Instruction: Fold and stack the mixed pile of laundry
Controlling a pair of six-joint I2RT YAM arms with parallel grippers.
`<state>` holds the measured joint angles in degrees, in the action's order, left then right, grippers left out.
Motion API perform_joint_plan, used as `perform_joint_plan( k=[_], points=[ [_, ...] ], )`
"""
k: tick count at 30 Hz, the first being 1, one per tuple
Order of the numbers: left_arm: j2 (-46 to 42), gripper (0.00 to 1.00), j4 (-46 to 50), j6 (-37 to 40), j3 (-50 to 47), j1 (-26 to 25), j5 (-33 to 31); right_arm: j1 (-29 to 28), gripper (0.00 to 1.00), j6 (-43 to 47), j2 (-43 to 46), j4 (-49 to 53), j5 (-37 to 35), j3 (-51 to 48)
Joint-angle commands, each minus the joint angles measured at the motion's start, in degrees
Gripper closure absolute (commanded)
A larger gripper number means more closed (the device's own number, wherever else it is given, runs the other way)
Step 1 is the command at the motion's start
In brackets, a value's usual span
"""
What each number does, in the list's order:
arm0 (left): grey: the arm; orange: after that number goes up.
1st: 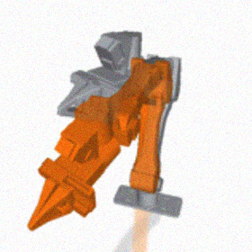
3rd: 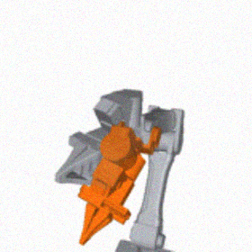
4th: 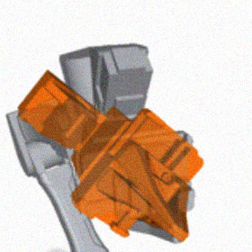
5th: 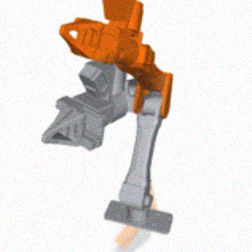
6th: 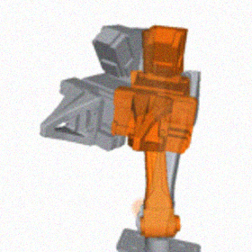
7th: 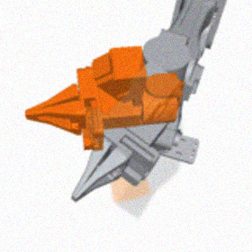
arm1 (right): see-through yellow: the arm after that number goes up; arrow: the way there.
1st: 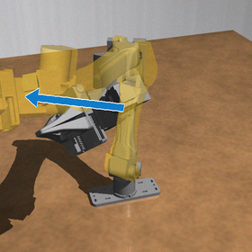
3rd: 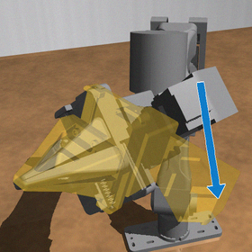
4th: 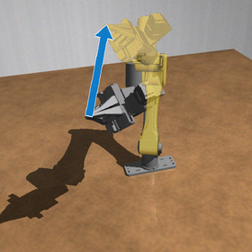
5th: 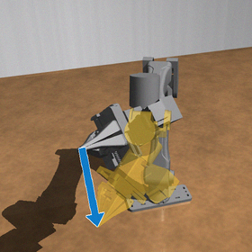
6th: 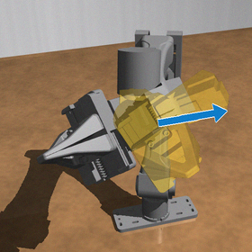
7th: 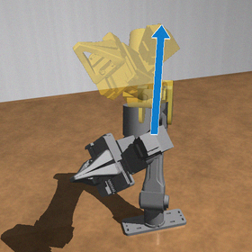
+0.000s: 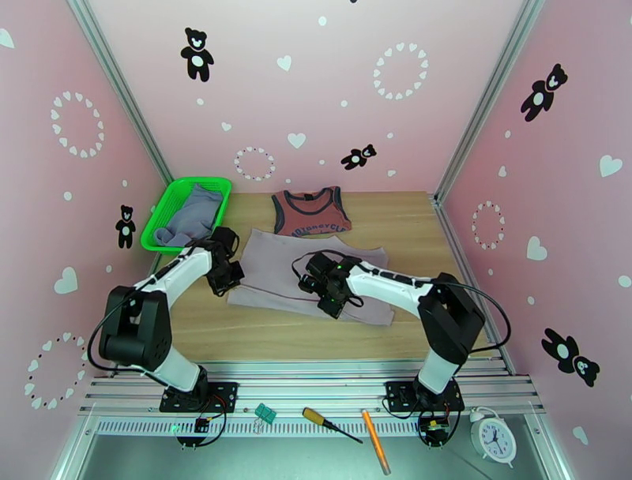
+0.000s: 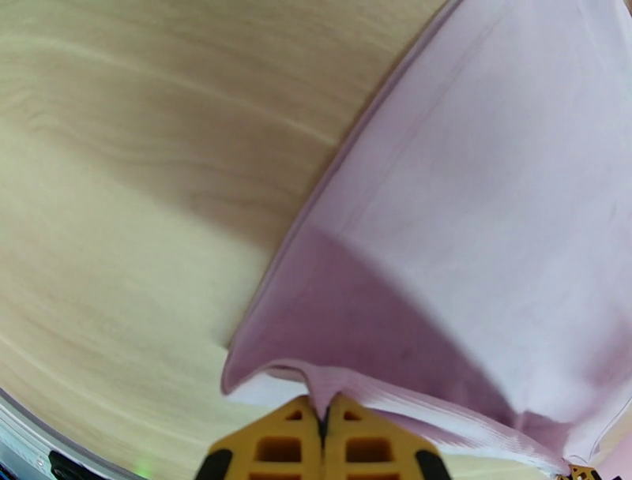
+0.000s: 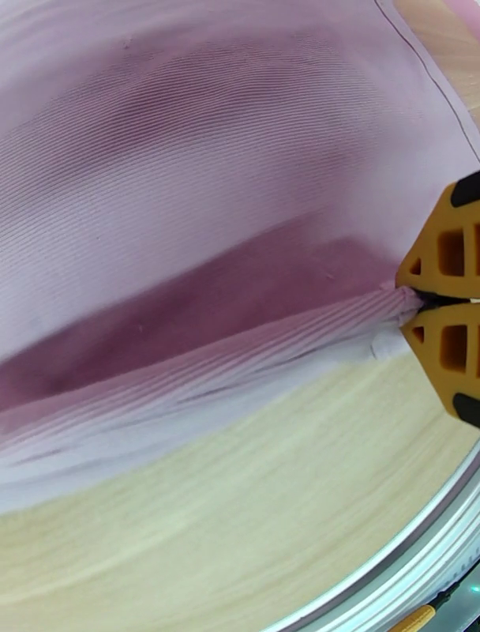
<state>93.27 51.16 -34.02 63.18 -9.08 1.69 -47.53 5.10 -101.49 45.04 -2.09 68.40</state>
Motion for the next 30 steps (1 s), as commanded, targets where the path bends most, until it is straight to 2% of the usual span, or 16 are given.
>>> perform_joint_plan(
  k=[1, 5, 7, 9, 11, 16, 18, 19, 22, 24, 27, 30],
  points=[
    [1.7, 0.93, -1.5, 1.1, 1.8, 0.5, -0.4, 0.3, 1.00, -0.3, -2.3, 0.5, -2.7, 2.0],
    [3.3, 0.70, -1.7, 1.1, 3.0, 0.5, -1.2, 1.2, 1.00, -4.4, -3.0, -0.9, -7.6, 2.4],
    [3.8, 0.62, -1.7, 1.2, 3.4, 0.5, -1.7, 1.4, 0.95, -6.8, -3.3, -1.0, -9.5, 2.7],
    [4.4, 0.56, -1.8, 1.3, 3.7, 0.5, -2.1, 1.4, 0.90, -9.6, -3.7, -0.6, -11.6, 3.0],
    [4.6, 0.51, -1.9, 1.4, 3.9, 0.5, -2.4, 1.4, 0.80, -13.0, -3.7, -0.4, -12.7, 2.9],
    [3.4, 0.40, -1.4, 1.8, 5.0, 0.6, -3.7, 1.3, 0.61, -20.5, -1.7, -2.8, -13.0, 0.7],
    [2.1, 0.40, -0.7, 2.1, 5.2, 0.6, -4.4, 1.2, 0.59, -23.0, -0.5, -3.7, -12.9, -0.2],
    [1.2, 0.42, -0.3, 2.3, 5.1, 0.6, -4.4, 1.3, 0.59, -24.7, 0.0, -3.5, -13.6, -0.3],
    [-1.7, 0.57, 0.5, 2.9, 4.0, 0.6, -2.9, 0.8, 0.62, -28.8, 2.2, -2.6, -14.1, -0.9],
    [-3.6, 0.75, 1.2, 3.1, 2.5, 0.5, -1.8, 0.1, 0.63, -31.0, 3.8, -2.4, -13.6, -1.6],
    [-6.9, 0.97, 0.9, 3.2, -0.9, 0.1, 0.0, -0.8, 0.64, -34.1, 5.8, -2.9, -11.8, -2.9],
    [-8.9, 1.00, 0.2, 3.5, -4.2, -1.2, 2.8, -1.1, 0.66, -36.3, 6.8, -3.8, -9.5, -4.2]
  ],
)
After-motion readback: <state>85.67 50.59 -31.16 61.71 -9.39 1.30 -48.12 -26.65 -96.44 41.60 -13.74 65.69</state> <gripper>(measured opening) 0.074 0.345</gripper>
